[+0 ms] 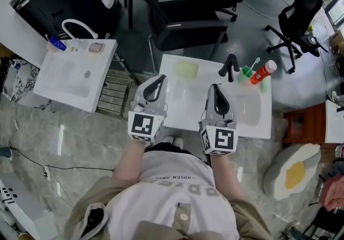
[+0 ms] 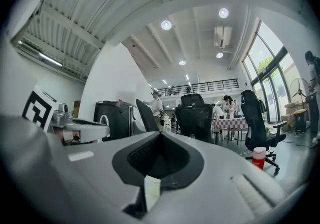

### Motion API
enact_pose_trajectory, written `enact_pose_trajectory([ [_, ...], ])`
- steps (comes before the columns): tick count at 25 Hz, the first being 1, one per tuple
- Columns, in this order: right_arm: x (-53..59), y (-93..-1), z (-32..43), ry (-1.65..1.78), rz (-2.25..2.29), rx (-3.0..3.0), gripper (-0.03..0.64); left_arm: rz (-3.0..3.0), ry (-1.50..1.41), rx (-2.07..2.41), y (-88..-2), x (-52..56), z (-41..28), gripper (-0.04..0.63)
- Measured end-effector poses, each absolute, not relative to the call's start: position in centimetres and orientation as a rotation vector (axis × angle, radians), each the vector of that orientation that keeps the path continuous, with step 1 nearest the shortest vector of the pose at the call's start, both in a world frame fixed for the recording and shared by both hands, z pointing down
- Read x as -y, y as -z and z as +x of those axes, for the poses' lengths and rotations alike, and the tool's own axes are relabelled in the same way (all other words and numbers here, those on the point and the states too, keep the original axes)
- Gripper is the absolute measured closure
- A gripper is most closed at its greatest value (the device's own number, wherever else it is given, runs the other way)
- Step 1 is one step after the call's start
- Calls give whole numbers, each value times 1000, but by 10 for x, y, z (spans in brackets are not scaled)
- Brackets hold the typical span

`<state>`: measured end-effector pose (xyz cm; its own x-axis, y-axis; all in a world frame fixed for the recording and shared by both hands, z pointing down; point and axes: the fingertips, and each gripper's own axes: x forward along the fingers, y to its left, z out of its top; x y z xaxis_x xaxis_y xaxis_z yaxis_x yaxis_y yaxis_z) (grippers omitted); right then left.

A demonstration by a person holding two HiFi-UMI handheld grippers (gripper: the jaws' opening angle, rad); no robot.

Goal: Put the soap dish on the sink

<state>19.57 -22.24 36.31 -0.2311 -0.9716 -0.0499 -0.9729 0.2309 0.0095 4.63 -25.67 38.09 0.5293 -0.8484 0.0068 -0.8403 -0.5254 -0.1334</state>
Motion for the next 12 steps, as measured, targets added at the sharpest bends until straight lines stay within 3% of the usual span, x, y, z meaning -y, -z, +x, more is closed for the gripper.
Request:
enact_pose_trajectory([
  [12,235,-366,188,-88,-2015,-2422,615,-2667,76,-1497,-378,271,34,588],
])
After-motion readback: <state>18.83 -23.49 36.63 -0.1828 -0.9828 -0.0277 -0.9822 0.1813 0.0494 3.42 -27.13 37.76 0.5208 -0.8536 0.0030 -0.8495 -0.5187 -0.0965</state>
